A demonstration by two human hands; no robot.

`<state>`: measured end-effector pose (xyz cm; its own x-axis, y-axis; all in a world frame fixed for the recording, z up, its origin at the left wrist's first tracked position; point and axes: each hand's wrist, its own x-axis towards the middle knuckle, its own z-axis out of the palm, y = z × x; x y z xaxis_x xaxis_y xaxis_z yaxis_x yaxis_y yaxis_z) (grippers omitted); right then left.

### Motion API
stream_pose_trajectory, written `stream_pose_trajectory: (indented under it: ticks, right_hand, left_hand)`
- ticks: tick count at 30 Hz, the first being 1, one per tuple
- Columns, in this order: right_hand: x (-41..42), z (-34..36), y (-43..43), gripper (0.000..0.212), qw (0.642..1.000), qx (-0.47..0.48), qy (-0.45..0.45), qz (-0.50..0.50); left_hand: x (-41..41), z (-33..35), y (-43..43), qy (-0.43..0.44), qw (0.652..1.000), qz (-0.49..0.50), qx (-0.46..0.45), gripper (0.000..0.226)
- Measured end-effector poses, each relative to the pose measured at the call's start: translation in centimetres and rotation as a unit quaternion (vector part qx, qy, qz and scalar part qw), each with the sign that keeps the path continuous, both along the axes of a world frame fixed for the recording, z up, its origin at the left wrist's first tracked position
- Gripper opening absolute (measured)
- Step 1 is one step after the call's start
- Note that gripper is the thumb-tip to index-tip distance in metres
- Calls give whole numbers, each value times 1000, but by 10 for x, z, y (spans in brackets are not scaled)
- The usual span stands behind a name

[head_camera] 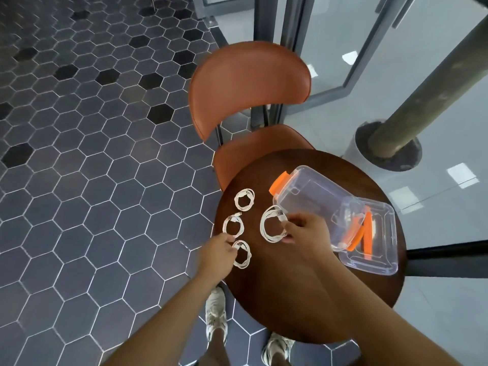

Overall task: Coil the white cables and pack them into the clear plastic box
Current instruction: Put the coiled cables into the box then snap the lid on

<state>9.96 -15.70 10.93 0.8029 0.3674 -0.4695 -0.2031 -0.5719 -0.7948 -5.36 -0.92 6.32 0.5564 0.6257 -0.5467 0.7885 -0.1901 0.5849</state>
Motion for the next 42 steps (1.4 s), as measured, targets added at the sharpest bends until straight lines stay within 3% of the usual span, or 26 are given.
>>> stream_pose_trajectory:
  ticks: [6, 11, 20, 36, 42]
  right_hand:
    - [0, -24, 0, 11, 1000, 1, 15, -11]
    - [-2, -33, 5, 12, 999, 36, 32, -17]
    - [-2, -40, 5, 12, 998, 61, 33, -10]
    - [-5, -24, -12, 16, 996, 85, 32, -11]
    - [4, 1, -22, 10, 997, 79, -4, -16]
  left_hand:
    - [1, -47, -19, 77, 996, 3, 32, 38]
    - [6, -72, -24, 116, 989, 85, 33, 36]
    - [9, -90, -28, 127, 985, 83, 76, 24]
    - [-8, -79, -32, 37, 983, 180, 1, 8]
    - [11, -15, -32, -41, 973, 223, -40, 14]
